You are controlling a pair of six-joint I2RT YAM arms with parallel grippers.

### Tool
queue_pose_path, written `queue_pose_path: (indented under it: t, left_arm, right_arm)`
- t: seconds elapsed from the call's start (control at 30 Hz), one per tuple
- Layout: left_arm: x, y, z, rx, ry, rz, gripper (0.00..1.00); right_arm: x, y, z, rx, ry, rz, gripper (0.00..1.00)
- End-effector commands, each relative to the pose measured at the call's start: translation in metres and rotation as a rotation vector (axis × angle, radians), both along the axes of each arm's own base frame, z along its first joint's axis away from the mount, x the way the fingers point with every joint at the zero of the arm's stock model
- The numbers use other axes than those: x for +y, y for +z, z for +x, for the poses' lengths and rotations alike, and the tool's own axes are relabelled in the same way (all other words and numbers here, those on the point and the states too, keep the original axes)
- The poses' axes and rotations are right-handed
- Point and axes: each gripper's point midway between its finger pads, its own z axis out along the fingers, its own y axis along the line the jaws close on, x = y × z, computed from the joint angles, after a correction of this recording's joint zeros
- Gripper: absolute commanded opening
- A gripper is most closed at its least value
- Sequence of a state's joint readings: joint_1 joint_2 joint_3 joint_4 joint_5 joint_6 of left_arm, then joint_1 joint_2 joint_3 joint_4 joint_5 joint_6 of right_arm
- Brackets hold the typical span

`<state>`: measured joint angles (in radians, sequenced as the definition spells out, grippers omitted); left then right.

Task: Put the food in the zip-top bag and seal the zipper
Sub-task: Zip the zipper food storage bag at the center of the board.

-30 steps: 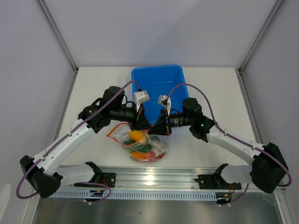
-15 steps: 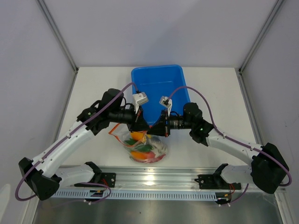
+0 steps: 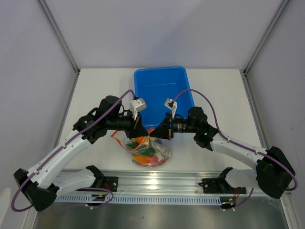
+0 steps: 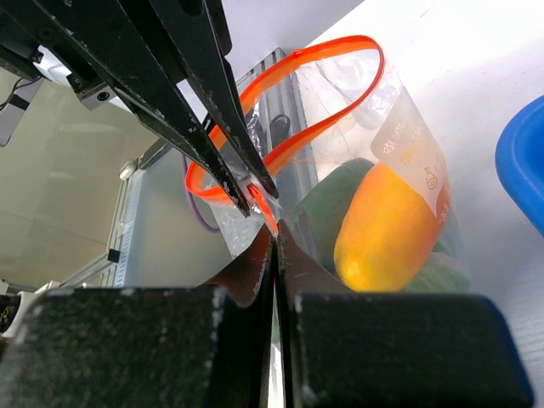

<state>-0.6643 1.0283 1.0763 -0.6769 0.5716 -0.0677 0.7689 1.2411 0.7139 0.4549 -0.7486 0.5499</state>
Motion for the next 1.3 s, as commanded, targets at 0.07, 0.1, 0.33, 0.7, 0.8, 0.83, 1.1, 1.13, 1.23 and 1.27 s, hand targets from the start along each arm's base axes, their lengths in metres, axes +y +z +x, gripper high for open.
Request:
queue_pose_path:
  t: [0.07, 0.1, 0.33, 0.7, 0.8, 0.83, 1.1, 1.13, 1.23, 1.27]
  left_arm:
    - [0.015, -0.005, -0.012, 0.012, 0.012, 0.035, 0.01]
    - [0.015, -0.004, -0.012, 0.009, 0.009, 0.031, 0.01]
    - [0.005, 0.016, -0.016, -0.012, -0.037, -0.042, 0.0]
    - [0.002, 0.021, -0.016, -0.008, -0.054, -0.056, 0.01]
    - [0.002, 0.019, -0.017, -0.005, -0.054, -0.052, 0.01]
    - [0.003, 0.017, -0.017, -0.004, -0.052, -0.047, 0.01]
    - [0.002, 0.017, -0.017, -0.005, -0.057, -0.049, 0.01]
    - [0.002, 0.018, -0.016, -0.006, -0.056, -0.049, 0.01]
    - [0.003, 0.017, -0.017, -0.006, -0.055, -0.044, 0.01]
    - [0.004, 0.017, -0.017, -0.007, -0.054, -0.044, 0.01]
  right_arm:
    - [0.0, 0.031, -0.001, -0.108, 0.011, 0.075, 0.0]
    - [0.001, 0.033, -0.005, -0.116, 0.028, 0.073, 0.0]
    - [0.007, 0.044, -0.019, -0.238, 0.153, -0.015, 0.32]
    - [0.016, 0.03, -0.012, -0.222, 0.203, -0.056, 0.29]
    - [0.015, 0.028, -0.013, -0.219, 0.209, -0.06, 0.31]
    - [0.015, 0.027, -0.013, -0.221, 0.211, -0.063, 0.31]
    - [0.012, 0.025, -0.009, -0.213, 0.191, -0.063, 0.24]
    - [0.011, 0.026, -0.009, -0.216, 0.191, -0.061, 0.24]
    - [0.01, 0.029, -0.007, -0.219, 0.186, -0.057, 0.14]
    - [0.009, 0.029, -0.006, -0.219, 0.183, -0.057, 0.13]
